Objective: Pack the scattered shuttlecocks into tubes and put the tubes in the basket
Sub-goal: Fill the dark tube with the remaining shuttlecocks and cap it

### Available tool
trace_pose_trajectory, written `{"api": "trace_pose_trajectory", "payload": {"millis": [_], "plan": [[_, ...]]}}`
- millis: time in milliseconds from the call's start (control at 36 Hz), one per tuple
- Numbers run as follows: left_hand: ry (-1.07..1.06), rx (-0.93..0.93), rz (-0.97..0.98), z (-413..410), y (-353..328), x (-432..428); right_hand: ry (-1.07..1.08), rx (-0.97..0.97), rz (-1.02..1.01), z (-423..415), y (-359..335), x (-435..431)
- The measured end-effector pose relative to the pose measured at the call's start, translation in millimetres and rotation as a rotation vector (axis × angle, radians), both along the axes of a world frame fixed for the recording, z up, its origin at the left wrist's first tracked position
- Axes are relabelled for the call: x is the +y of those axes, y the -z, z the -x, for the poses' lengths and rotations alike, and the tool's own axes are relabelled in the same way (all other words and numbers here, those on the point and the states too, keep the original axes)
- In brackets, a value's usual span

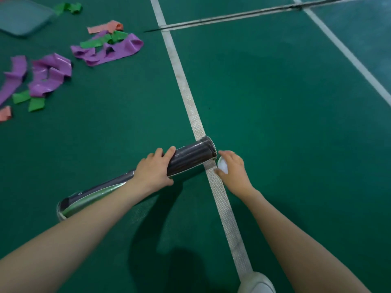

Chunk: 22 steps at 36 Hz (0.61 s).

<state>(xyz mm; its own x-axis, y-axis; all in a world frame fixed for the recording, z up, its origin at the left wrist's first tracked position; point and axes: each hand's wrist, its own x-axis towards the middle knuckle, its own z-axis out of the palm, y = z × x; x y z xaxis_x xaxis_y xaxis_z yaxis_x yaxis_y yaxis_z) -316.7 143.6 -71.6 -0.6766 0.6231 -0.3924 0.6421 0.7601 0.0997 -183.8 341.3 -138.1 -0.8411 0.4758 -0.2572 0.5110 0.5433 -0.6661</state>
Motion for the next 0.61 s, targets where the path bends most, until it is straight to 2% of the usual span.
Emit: {"api": "trace_pose_trajectory", "payload": {"millis": [111,167,250,417,500,611], "plan": [[0.010,0.007,-0.022,-2.6,-3.5,2.1,0.366,0.213,0.364,10.7,-36.2,18.4],[0.013,0.008,-0.067,-6.1,-7.6,5.4,0.377,0.281,0.471,14.0,-55.4,25.6],[0.038,0.018,-0.181,-14.8,-16.3,12.9,0.307,0.374,0.511,13.2,-80.6,26.9],[0.087,0.072,-0.428,-33.3,-36.7,39.1,0.250,0.514,0.393,4.9,-125.1,20.7],[0.091,0.031,-0.582,-42.0,-52.0,57.2,0.199,0.569,0.246,-2.8,-162.8,30.3],[0.102,-0.051,-0.753,-50.1,-82.5,93.2,0.110,0.542,-0.014,-9.5,-226.1,49.5]]}}
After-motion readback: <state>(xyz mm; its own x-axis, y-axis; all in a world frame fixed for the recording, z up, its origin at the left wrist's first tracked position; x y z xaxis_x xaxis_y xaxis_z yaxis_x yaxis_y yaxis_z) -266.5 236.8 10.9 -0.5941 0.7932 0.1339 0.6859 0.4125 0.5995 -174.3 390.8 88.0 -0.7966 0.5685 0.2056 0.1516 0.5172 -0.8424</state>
